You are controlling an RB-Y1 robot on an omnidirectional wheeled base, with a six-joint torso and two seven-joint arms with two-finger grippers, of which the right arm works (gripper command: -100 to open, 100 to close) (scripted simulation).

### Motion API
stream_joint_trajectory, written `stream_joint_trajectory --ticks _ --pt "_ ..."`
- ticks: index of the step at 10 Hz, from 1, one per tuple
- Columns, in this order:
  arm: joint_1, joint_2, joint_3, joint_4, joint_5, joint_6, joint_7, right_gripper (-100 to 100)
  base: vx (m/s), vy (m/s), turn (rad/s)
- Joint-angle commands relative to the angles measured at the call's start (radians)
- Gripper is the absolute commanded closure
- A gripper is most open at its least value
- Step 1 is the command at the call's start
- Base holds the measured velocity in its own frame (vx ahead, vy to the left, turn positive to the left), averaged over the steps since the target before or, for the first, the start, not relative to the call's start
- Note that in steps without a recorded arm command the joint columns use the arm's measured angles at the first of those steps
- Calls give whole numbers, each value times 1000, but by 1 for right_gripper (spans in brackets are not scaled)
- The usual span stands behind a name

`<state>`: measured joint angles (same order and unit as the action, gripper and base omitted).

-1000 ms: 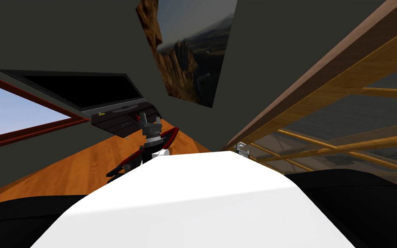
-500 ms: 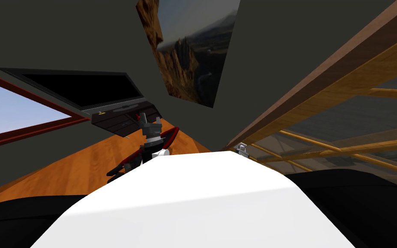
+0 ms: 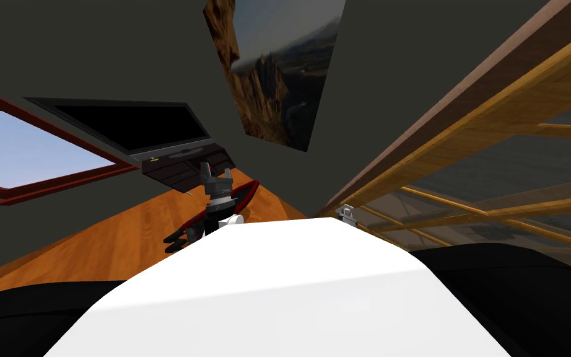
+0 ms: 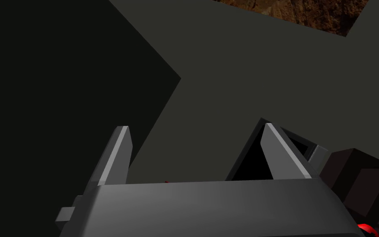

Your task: Pull the door open

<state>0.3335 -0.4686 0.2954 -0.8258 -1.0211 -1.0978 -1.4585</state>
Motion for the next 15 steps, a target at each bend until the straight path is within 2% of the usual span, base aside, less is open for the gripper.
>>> stream_joint_trajectory --ticks 1,4,5,6,7,13,14,15 --pt "12 -6 22 -9 12 -3 -8 100 -214 63 46" --pt "28 -26 69 -31 43 -22 -32 100 -244 43 58" --pt "32 -30 79 -36 49 -26 -38 100 -219 22 57" --pt "25 -26 73 -29 45 -21 -33 100 -97 17 22" --pt "33 -33 99 -36 63 -34 -42 100 -168 10 54" --pt "58 -61 175 -60 116 -78 -70 100 -221 3 52" --pt "52 -58 167 -58 111 -71 -67 100 -100 17 14" --pt "60 -64 193 -64 131 -85 -72 100 -165 -15 58"
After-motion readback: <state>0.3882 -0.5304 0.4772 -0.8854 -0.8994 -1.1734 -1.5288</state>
